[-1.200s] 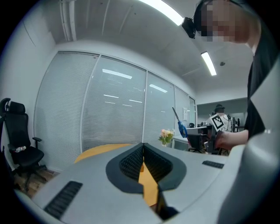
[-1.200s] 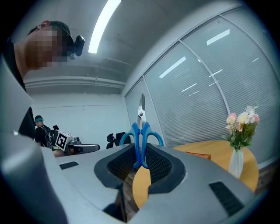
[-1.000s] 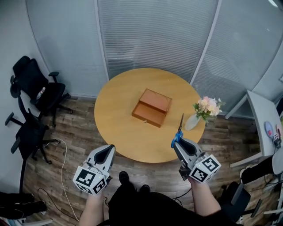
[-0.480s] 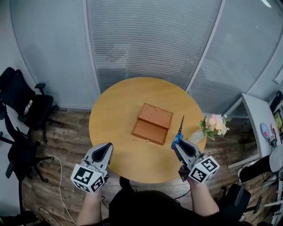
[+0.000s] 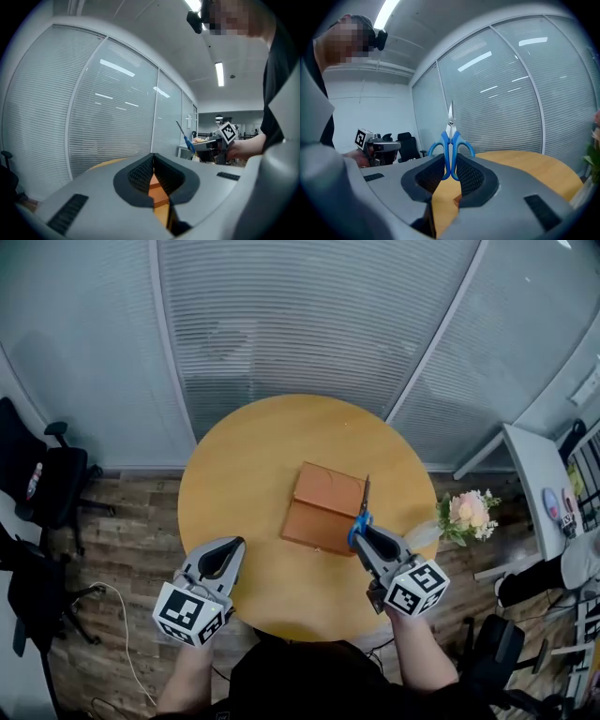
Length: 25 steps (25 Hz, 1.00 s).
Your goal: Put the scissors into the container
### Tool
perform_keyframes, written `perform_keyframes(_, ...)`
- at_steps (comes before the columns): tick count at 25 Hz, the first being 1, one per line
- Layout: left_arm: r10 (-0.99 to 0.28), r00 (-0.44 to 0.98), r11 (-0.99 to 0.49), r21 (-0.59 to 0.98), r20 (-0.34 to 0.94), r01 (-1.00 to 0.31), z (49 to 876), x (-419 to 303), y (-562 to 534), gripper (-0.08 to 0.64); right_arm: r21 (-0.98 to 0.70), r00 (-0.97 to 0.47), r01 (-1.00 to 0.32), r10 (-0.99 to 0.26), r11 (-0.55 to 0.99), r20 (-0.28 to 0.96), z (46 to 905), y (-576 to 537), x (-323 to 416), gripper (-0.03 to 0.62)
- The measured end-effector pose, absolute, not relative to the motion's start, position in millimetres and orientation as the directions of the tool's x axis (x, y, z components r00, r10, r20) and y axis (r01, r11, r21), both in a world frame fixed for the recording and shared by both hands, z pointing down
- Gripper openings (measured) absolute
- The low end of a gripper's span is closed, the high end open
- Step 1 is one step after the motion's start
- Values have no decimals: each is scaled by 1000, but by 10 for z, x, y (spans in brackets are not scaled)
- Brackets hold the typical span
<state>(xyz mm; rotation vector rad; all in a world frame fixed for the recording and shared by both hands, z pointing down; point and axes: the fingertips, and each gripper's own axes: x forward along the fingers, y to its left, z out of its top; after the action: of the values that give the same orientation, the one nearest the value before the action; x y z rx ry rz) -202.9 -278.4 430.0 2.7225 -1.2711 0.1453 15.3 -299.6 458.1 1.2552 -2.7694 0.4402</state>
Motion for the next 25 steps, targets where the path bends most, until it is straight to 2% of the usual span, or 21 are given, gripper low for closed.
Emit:
perform_keyframes(10,-745,644,-629,137,177,-765,4547,-1713,-3084,14,-187,-677,-730,-655,658,336,5228,-3445,212,92)
perform_keyframes(17,-750,631,-609,164,199,-776,4675,-1516,-3122,14,-161,-664,-700,-551,696,505,5996,-3643,262,92)
perform_keyframes(25,-761,606,-577,187,229,-795,4826,-1434,-3078,14,-116,-586,-659,-411,743,699,6904,-3631,343,92)
